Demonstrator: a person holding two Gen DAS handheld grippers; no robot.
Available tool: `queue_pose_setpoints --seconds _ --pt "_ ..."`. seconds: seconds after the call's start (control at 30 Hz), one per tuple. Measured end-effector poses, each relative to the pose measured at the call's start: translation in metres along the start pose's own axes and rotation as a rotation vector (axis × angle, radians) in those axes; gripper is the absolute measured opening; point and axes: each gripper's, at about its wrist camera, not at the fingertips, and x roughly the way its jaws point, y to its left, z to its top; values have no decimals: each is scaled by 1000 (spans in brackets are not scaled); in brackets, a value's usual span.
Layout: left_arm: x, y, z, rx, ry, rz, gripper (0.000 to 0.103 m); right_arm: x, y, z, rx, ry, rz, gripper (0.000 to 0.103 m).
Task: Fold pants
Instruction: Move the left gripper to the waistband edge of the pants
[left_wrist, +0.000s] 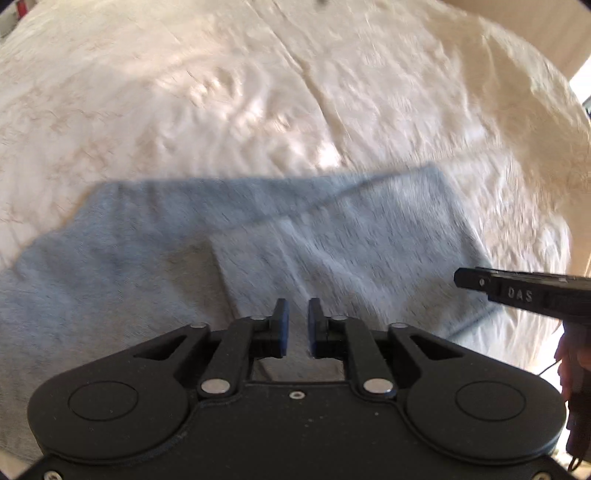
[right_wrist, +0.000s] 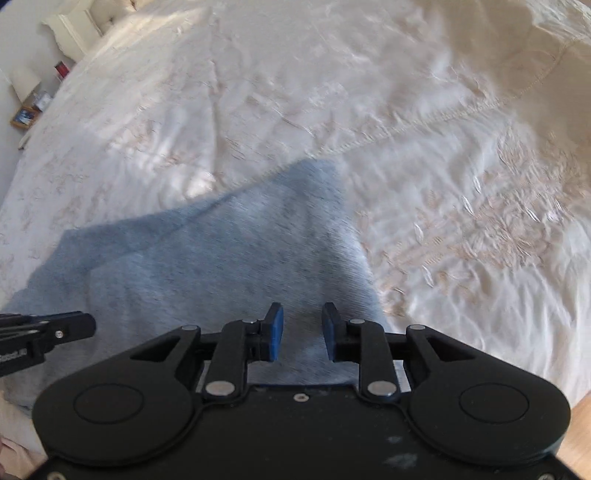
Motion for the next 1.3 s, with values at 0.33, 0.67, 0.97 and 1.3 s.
queue_pose_setpoints --seconds 0.33,0.67,0.97,1.3 --pt "11 19 -26 -101 76 174 28 -18 -17 15 -147 -35 65 26" --pt "-4 18 -7 -300 -16 231 27 45 -6 64 -274 55 86 23" --pt "49 10 10 -320 46 346 37 51 -7 60 -388 62 85 19" --pt "9 52 -13 -384 10 357 40 40 -5 68 -364 83 75 23"
